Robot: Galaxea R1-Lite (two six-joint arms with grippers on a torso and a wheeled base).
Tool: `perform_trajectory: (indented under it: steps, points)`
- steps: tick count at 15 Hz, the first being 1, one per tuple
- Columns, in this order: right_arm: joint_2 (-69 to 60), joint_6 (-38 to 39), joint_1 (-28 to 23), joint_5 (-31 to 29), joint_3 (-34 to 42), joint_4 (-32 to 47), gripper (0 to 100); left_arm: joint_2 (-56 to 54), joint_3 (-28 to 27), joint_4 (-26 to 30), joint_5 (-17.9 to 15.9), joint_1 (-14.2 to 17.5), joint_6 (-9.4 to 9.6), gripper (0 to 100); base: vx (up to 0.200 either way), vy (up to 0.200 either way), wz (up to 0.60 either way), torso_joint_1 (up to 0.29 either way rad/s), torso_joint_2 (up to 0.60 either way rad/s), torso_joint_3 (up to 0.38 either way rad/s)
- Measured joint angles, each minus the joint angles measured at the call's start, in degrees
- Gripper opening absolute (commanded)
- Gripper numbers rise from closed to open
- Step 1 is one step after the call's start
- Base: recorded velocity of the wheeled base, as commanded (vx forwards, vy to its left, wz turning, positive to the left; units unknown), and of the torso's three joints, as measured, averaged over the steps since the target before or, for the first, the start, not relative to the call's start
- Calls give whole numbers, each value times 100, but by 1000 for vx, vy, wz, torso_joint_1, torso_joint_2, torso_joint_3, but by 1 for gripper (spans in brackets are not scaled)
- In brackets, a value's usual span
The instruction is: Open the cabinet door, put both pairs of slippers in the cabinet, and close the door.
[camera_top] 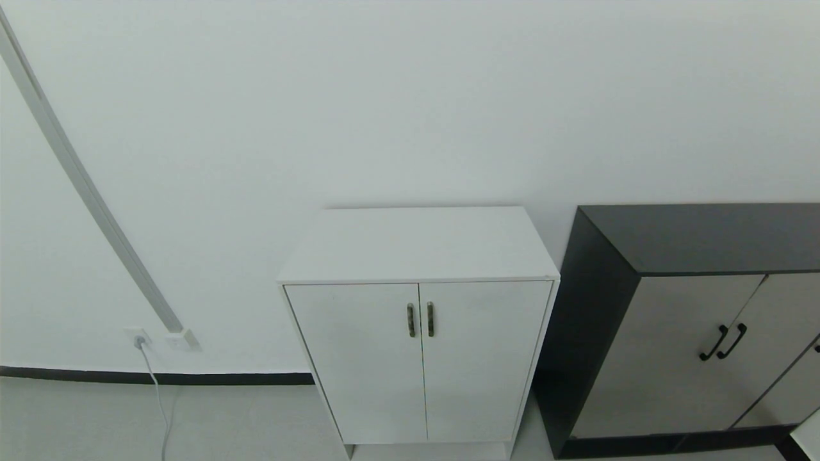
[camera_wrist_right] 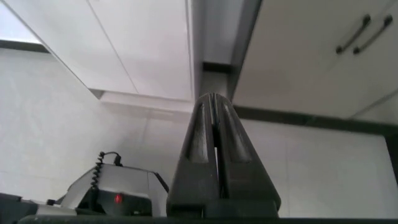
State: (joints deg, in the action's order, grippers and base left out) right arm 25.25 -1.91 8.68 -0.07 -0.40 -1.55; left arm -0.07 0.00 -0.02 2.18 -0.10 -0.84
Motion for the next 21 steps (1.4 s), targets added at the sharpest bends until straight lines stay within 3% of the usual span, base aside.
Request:
perform_trajectory:
  steps: [6,9,12,15,21]
  points:
    - [-177,46,201,-169,-4,7,0,0,0,0,0,2,-2,0,0,0,0,0,0,0]
    - [-276,506,673,-641,0,90,0,0,0,-2,-2,2,0,0,0,0,0,0,0,0]
    - [-640,434,879,-635,11,197,0,0,0,2,-2,2,5,0,0,0,0,0,0,0]
    - [-937,394,730,-622,10,210,0,0,0,2,-9,2,0,0,0,0,0,0,0,0]
    - [-1637,396,-102,-608,5,201,0,0,0,0,-9,2,-2,0,0,0,0,0,0,0]
